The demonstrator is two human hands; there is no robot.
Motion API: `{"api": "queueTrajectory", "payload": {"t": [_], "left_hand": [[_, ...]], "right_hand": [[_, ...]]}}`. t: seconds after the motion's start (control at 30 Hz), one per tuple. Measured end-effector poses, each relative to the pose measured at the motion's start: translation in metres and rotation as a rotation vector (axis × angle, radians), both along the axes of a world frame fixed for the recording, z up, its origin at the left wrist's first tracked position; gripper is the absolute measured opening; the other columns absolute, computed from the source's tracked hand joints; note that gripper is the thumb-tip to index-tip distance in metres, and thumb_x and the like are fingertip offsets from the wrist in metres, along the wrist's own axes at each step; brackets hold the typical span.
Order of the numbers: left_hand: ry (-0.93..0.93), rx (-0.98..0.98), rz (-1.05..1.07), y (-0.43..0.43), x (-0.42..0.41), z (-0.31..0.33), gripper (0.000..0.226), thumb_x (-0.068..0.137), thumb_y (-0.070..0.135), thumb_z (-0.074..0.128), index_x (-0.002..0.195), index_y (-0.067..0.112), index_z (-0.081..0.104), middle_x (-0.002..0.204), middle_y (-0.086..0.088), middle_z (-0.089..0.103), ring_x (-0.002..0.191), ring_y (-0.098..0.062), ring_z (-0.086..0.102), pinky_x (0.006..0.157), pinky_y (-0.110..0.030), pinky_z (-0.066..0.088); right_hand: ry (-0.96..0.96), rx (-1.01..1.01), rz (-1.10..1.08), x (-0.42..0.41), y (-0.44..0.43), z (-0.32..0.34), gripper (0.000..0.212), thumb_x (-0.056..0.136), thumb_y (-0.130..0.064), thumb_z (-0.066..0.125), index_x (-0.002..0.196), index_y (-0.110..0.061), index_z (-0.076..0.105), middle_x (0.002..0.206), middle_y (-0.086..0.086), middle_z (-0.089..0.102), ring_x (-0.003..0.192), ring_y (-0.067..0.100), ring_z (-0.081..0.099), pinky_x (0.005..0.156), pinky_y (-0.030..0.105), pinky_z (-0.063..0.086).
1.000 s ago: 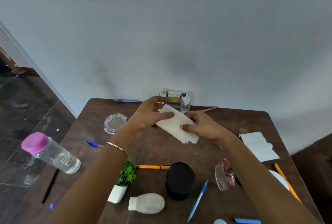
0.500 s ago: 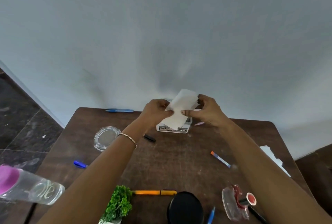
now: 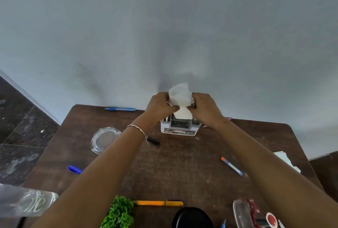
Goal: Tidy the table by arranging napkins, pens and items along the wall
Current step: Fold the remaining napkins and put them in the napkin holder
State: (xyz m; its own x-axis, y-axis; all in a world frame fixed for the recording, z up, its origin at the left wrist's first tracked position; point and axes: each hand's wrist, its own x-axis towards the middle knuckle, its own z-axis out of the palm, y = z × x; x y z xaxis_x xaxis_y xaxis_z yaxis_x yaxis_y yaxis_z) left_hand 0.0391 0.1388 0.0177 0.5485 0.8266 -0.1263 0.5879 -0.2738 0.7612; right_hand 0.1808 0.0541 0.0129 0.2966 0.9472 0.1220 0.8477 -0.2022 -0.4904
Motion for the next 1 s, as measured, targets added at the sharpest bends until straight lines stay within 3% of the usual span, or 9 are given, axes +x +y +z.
{"api": "queueTrajectory", "payload": {"t": [0.2, 0.47, 0.73, 0.87, 1.0], "left_hand": [[0.011, 0.060, 0.018, 0.004, 0.000, -0.008, 0.044, 0.074, 0.022, 0.077, 0.114, 0.010, 0.063, 0.110, -0.009, 0.069, 0.102, -0.025, 0.062, 0.077, -0.025, 0.044], [0.008, 0.132, -0.024, 0.006, -0.001, -0.011, 0.043, 0.076, 0.023, 0.074, 0.117, 0.014, 0.063, 0.111, -0.003, 0.070, 0.101, -0.020, 0.064, 0.082, -0.024, 0.045], [-0.033, 0.158, -0.054, 0.005, 0.004, -0.012, 0.043, 0.076, 0.027, 0.075, 0.115, 0.016, 0.060, 0.107, 0.001, 0.069, 0.093, -0.016, 0.062, 0.080, -0.023, 0.046], [-0.089, 0.137, -0.046, 0.012, 0.002, -0.009, 0.044, 0.074, 0.027, 0.077, 0.113, 0.020, 0.058, 0.097, 0.009, 0.064, 0.080, -0.009, 0.061, 0.072, -0.015, 0.043], [-0.060, 0.170, -0.059, 0.016, 0.000, -0.010, 0.032, 0.077, 0.027, 0.076, 0.105, 0.017, 0.064, 0.094, 0.007, 0.065, 0.082, -0.008, 0.060, 0.070, -0.011, 0.041]], "right_hand": [[-0.102, -0.022, 0.032, -0.001, 0.007, -0.008, 0.023, 0.091, -0.010, 0.059, 0.113, -0.008, 0.064, 0.108, 0.013, 0.067, 0.095, 0.030, 0.062, 0.075, 0.025, 0.037], [-0.057, -0.053, 0.019, -0.002, 0.005, -0.017, 0.032, 0.090, -0.010, 0.060, 0.122, -0.005, 0.060, 0.116, 0.015, 0.066, 0.103, 0.033, 0.061, 0.086, 0.034, 0.045], [-0.182, -0.073, 0.024, 0.000, 0.002, -0.024, 0.017, 0.089, -0.012, 0.060, 0.103, -0.004, 0.063, 0.097, 0.015, 0.065, 0.090, 0.031, 0.061, 0.070, 0.028, 0.039], [-0.337, -0.103, 0.061, 0.002, 0.001, -0.022, 0.030, 0.087, -0.023, 0.065, 0.111, -0.005, 0.063, 0.102, 0.016, 0.066, 0.098, 0.029, 0.059, 0.088, 0.037, 0.042], [-0.287, -0.093, 0.026, 0.007, -0.003, -0.022, 0.052, 0.082, -0.038, 0.067, 0.125, -0.011, 0.054, 0.109, 0.011, 0.065, 0.111, 0.028, 0.053, 0.094, 0.037, 0.035]]}}
